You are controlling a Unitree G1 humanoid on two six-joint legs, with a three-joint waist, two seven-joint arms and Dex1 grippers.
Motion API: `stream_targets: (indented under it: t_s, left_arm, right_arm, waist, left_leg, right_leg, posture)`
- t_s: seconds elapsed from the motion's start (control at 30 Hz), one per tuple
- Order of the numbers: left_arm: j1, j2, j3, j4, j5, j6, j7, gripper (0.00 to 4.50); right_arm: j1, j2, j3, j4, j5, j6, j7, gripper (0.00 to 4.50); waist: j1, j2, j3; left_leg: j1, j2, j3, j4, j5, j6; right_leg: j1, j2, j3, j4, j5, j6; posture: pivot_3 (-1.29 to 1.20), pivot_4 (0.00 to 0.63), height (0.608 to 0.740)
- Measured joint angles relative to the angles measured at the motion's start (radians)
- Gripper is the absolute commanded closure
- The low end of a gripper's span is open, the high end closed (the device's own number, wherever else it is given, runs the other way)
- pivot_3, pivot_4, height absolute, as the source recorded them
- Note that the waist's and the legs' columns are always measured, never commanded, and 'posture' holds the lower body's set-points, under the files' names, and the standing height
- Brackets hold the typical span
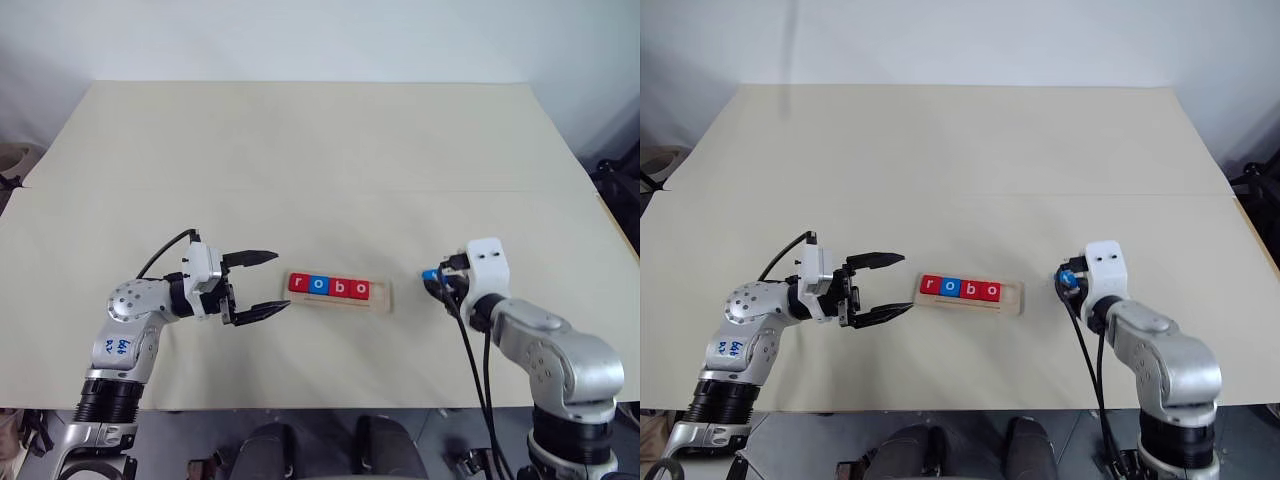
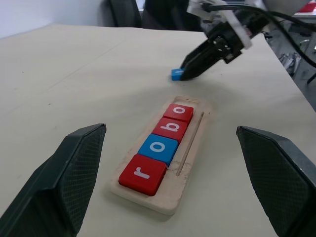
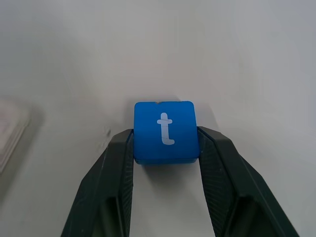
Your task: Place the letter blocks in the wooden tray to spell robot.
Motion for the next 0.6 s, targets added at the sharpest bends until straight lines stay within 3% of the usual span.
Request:
stream_targets:
  t_s: [0.07,0.27,0.37,0.5,0.6]
  left_arm:
    - [-0.002,0.0,-0.001,0.0,0.0,0.001,-0.003,0.0]
    - [-0.015,0.0,-0.001,0.003,0.0,0.007,-0.007,0.0]
    - [-0.02,0.0,-0.001,0.006,0.0,0.007,-0.007,0.0]
    - [-0.02,0.0,0.0,0.023,0.001,0.006,-0.006,0.0]
    - [-0.018,0.0,0.001,0.029,0.001,-0.001,-0.004,0.0]
  right_arm:
    - [0.019,0.033,-0.001,-0.03,-0.002,0.01,-0.018,3.04]
    - [0.029,0.078,-0.004,-0.058,0.005,0.03,-0.029,1.03]
    - [0.023,0.004,-0.004,-0.037,0.042,0.024,0.045,0.04]
    - [0.018,-0.239,-0.003,0.081,0.094,-0.061,0.251,0.04]
    - [0.021,-0.401,0.011,0.205,0.097,-0.233,0.441,0.04]
  waist:
    - [0.0,0.0,0.0]
    - [0.0,-0.001,0.0]
    - [0.001,-0.001,0.0]
    - [0.006,-0.001,0.0]
    - [0.007,-0.001,0.0]
  left_leg:
    - [0.0,0.0,0.0,0.0,0.0,0.0]
    - [0.0,0.0,0.0,0.0,0.0,0.0]
    - [0.0,-0.001,0.0,0.001,0.0,0.001]
    - [0.0,-0.001,0.0,0.001,-0.001,0.002]
    - [0.0,-0.001,0.001,0.0,-0.001,0.001]
  right_leg:
    - [0.0,0.0,0.0,0.0,0.0,0.0]
    - [0.0,0.0,0.0,0.0,0.0,0.0]
    - [0.0,0.0,0.0,-0.001,0.0,0.0]
    - [0.001,0.0,0.0,-0.002,0.0,0.0]
    - [0.001,0.0,0.0,-0.003,0.0,0.0]
  posture:
    - [0.0,0.15,0.74]
    - [0.0,0.15,0.74]
    - [0.0,0.15,0.74]
    - [0.0,0.15,0.74]
    - [0.0,0.15,0.74]
